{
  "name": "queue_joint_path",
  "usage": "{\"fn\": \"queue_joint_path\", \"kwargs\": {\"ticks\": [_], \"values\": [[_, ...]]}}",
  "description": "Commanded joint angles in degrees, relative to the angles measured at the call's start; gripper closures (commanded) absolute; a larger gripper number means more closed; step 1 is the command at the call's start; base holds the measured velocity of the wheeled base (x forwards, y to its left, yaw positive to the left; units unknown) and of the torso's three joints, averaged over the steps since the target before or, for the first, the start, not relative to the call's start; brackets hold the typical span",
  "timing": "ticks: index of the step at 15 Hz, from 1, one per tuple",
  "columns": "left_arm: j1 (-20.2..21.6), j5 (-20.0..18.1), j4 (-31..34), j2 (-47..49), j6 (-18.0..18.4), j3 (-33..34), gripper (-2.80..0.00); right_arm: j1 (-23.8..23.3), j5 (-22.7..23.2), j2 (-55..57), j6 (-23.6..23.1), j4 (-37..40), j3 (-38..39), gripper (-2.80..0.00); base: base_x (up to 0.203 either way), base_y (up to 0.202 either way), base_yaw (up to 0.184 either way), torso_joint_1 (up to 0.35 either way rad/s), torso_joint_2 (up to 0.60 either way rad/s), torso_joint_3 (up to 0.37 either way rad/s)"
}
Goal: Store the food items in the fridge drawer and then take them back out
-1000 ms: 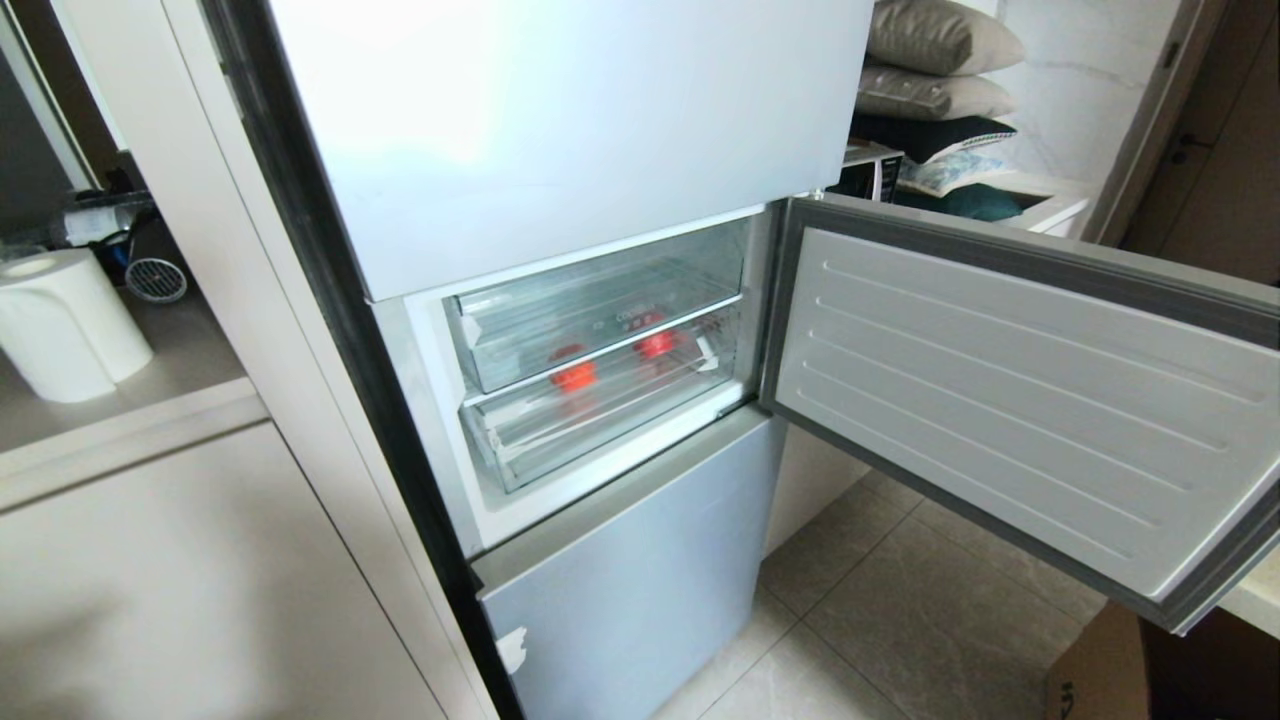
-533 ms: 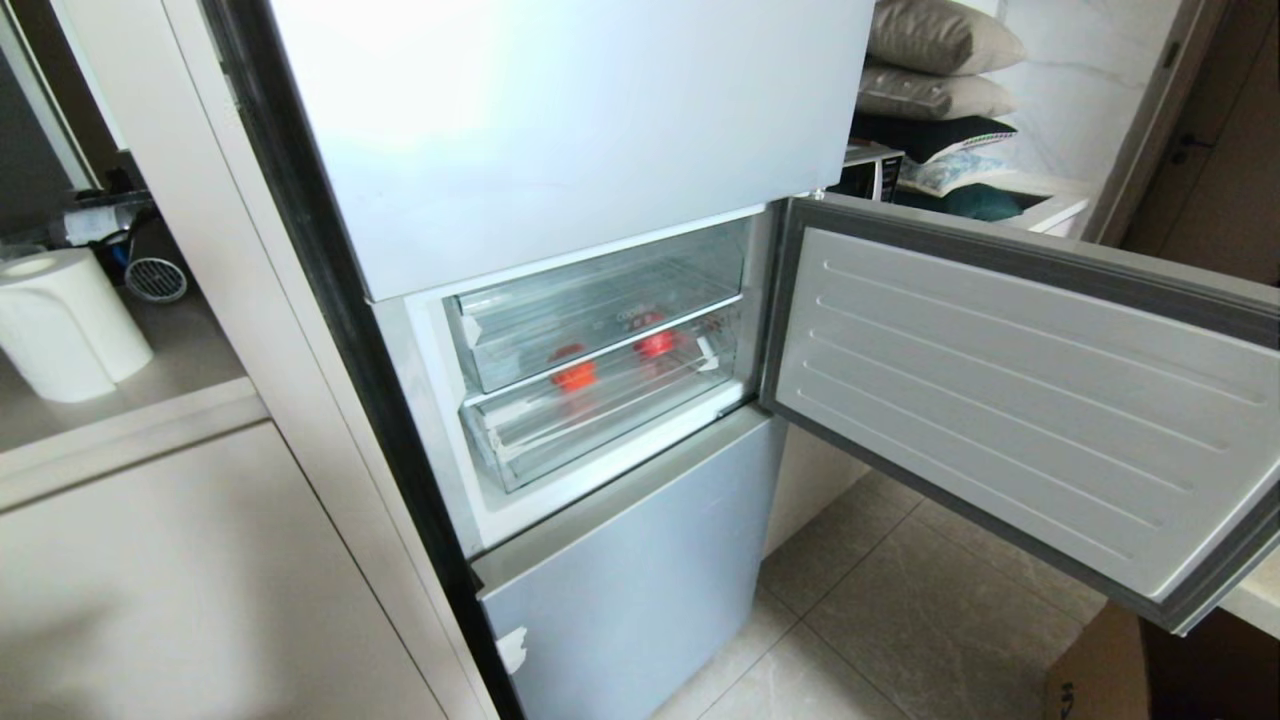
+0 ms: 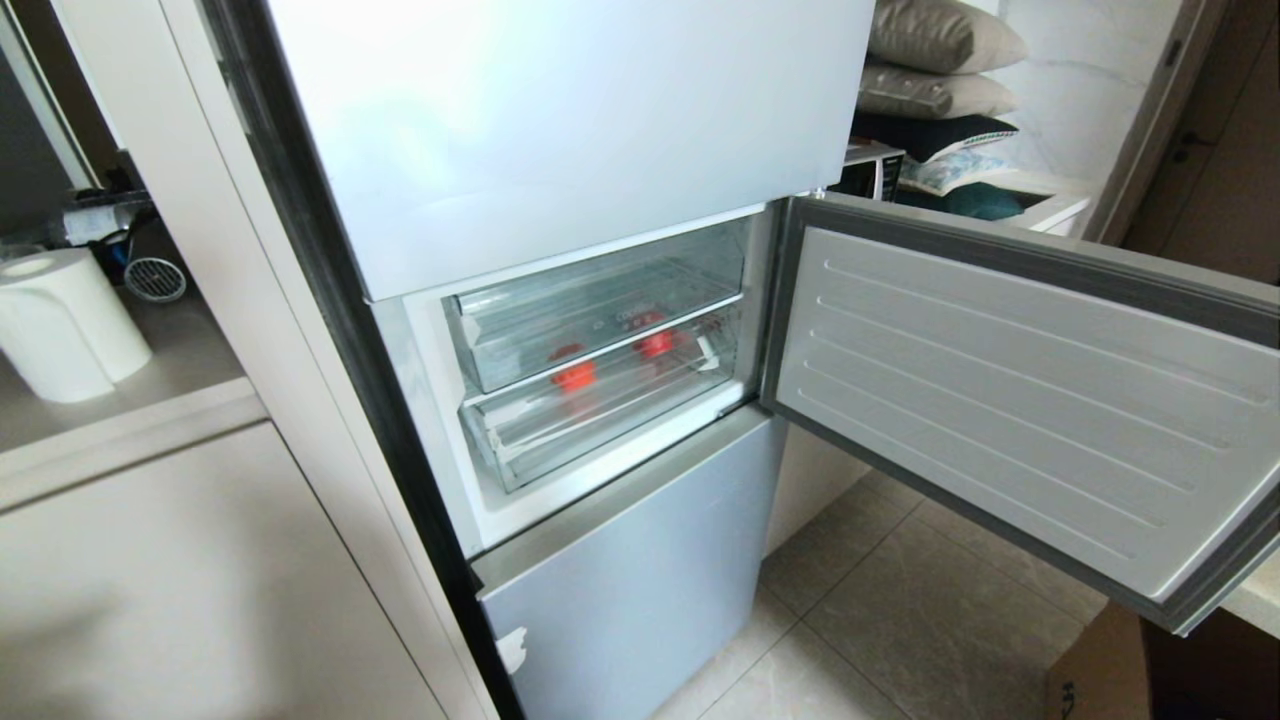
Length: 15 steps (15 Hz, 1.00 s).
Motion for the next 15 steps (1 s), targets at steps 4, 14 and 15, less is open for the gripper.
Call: {"fn": "queue_joint_path", "kwargs": {"ticks": [4, 14, 15], "values": [[0.00, 0.01, 0.00, 0.00, 0.00, 0.00, 0.00, -1.89, 4.98, 14.11, 0.70, -0.74, -13.12, 0.00, 0.000, 0.000, 0.000, 0.000, 0.00, 0.000], [0.00, 0.01, 0.00, 0.00, 0.00, 0.00, 0.00, -9.88, 41.92, 18.44, 35.81, -0.43, -21.68, 0.00, 0.000, 0.000, 0.000, 0.000, 0.00, 0.000], [0.00, 0.01, 0.00, 0.00, 0.00, 0.00, 0.00, -10.04, 42.56, 19.63, 37.70, -0.59, -22.96, 0.00, 0.000, 0.000, 0.000, 0.000, 0.00, 0.000]]}}
